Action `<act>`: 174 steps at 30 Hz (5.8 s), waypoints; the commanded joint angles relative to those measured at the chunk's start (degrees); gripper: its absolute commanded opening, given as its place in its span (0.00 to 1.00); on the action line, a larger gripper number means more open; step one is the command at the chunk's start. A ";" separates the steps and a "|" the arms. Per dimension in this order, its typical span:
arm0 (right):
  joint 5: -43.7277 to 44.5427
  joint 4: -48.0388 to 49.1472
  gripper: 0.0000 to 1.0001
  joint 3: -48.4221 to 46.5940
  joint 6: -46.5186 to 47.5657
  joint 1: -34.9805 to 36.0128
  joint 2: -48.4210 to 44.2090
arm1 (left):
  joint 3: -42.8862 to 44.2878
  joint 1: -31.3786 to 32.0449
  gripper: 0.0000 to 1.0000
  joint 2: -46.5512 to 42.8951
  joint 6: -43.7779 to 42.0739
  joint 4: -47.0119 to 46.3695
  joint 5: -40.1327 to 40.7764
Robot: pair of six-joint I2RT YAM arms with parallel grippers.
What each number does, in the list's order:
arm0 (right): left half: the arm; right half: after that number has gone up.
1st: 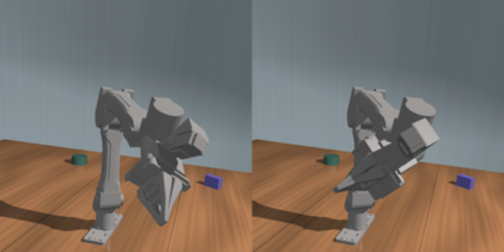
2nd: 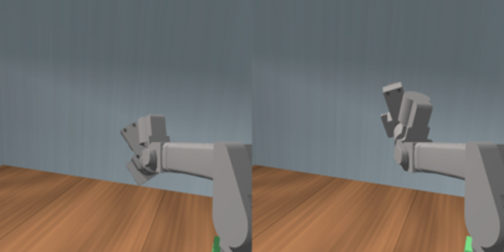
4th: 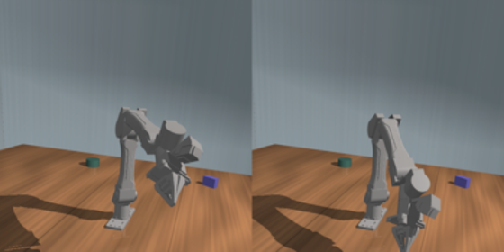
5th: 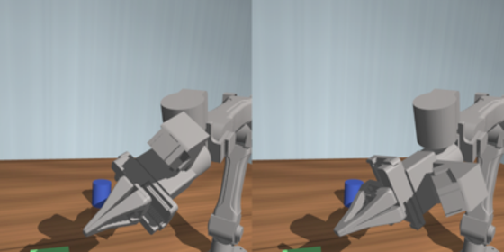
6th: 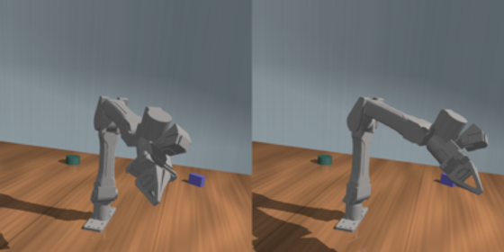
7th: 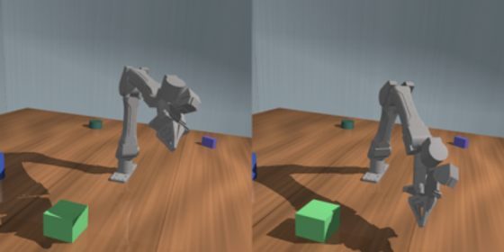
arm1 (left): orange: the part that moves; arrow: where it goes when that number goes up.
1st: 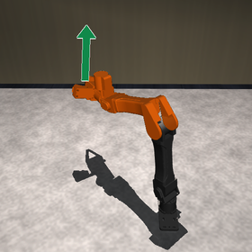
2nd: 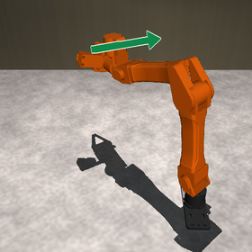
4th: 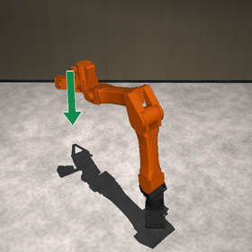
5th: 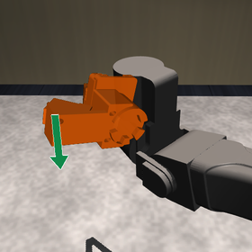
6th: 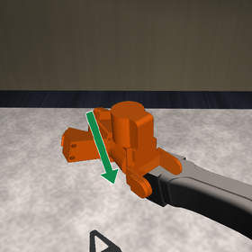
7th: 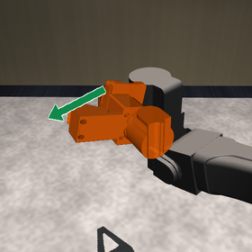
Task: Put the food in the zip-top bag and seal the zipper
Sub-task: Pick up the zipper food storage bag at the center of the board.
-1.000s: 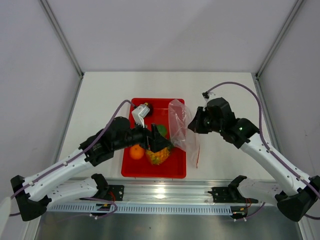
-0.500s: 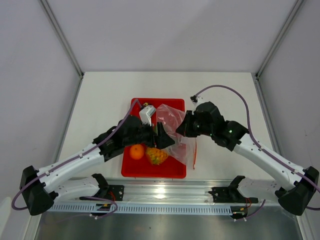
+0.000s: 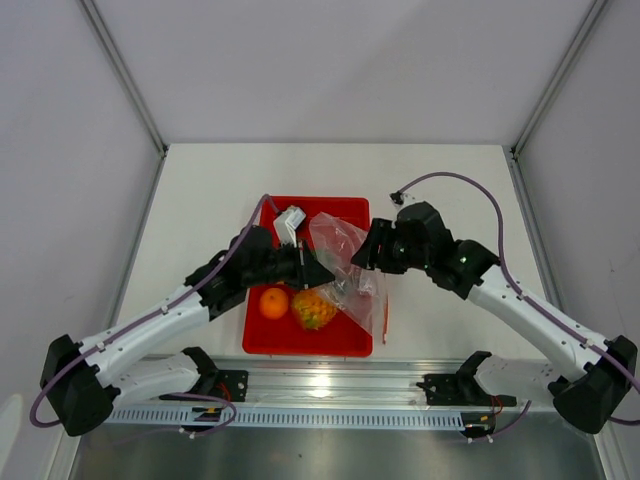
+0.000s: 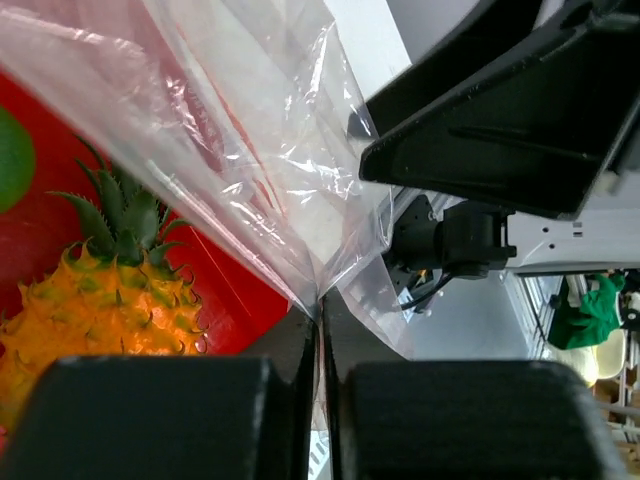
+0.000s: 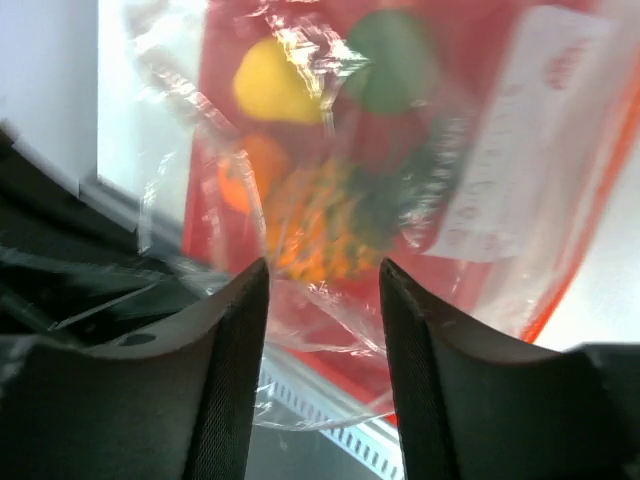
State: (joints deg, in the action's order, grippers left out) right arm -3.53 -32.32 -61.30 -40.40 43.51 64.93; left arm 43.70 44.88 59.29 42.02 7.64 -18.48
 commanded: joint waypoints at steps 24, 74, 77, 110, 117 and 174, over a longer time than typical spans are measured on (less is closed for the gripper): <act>-45.68 20.87 0.83 26.31 -0.28 -37.44 -10.43 | 6.66 -5.95 0.01 -14.37 -3.26 -1.04 -23.09; -31.21 -5.10 0.00 10.61 7.60 -41.92 -16.33 | 10.42 -5.77 0.93 -5.24 -11.95 7.82 -7.19; -23.65 -11.00 0.00 7.96 9.98 -42.98 -15.80 | 13.24 -2.88 0.99 -4.53 -14.50 9.67 -1.22; 8.10 -31.32 0.00 -16.23 12.11 -42.28 -13.42 | 48.93 26.83 1.00 33.52 -7.75 8.71 16.81; 7.22 -29.39 0.00 -12.09 6.75 -38.86 -14.13 | 53.33 27.80 1.00 40.38 -5.72 9.94 17.34; -17.65 -18.39 0.99 -4.88 11.14 -31.55 -28.72 | 23.36 21.21 0.00 31.33 0.69 -13.97 0.73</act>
State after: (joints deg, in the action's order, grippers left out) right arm -15.79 -55.96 -66.78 -29.32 11.68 37.78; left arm 67.42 66.24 94.17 42.09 -2.07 -15.79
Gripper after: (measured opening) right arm 0.993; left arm 0.009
